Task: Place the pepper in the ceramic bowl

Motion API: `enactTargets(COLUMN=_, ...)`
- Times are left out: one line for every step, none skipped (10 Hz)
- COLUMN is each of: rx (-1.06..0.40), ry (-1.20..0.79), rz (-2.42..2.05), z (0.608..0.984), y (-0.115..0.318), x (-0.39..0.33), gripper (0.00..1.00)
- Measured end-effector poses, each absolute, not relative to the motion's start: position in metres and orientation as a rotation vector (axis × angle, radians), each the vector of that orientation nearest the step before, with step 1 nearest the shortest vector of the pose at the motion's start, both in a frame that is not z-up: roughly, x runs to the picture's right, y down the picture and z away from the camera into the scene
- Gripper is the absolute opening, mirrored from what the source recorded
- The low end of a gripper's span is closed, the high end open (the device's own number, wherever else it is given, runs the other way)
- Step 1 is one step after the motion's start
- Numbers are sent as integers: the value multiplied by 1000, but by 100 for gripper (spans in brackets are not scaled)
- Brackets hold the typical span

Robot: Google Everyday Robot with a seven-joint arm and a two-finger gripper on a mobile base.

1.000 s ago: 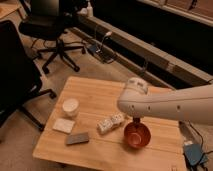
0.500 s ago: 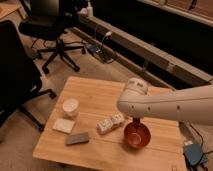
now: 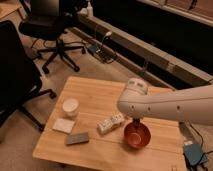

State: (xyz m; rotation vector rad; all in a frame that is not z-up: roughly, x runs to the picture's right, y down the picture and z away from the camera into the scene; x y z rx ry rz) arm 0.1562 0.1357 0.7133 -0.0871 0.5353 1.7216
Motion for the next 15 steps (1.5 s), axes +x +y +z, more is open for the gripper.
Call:
enactTargets(rx=-88, ry=535, rz=1720, z=714, y=136, x=155, gripper=23)
enactTargets(rx=-88, ry=535, rz=1720, z=714, y=136, x=155, gripper=23)
enactTargets(rx=-88, ry=535, rz=1720, z=713, y=136, x=155, gripper=21)
enactTargets(rx=-88, ry=535, rz=1720, z=714, y=136, x=155, gripper=17)
enactTargets(rx=-88, ry=535, rz=1720, z=713, y=136, x=156, gripper=16)
enactTargets(rx=-88, ry=535, rz=1721, z=713, y=136, x=156, gripper=20)
enactTargets(rx=-88, ry=535, rz=1721, z=713, y=136, x=156, gripper=29)
enactTargets(rx=-88, ry=535, rz=1721, z=713, y=136, x=156, gripper=38)
enactTargets(rx=-88, ry=535, rz=1721, z=713, y=136, x=156, gripper=50)
enactTargets(rx=-88, ry=535, rz=1721, z=713, y=136, x=156, gripper=59)
enactTargets(rx=-88, ry=535, rz=1721, z=713, y=136, x=156, gripper=70)
enactTargets(rx=-88, ry=535, rz=1721, z=713, y=136, x=156, gripper=77)
enactTargets(rx=-88, ry=535, rz=1721, z=713, y=136, x=156, gripper=80)
enactTargets(rx=-88, ry=535, rz=1721, z=713, y=136, x=156, gripper=80)
enactTargets(rx=-88, ry=535, rz=1721, z=713, y=136, x=156, gripper=80)
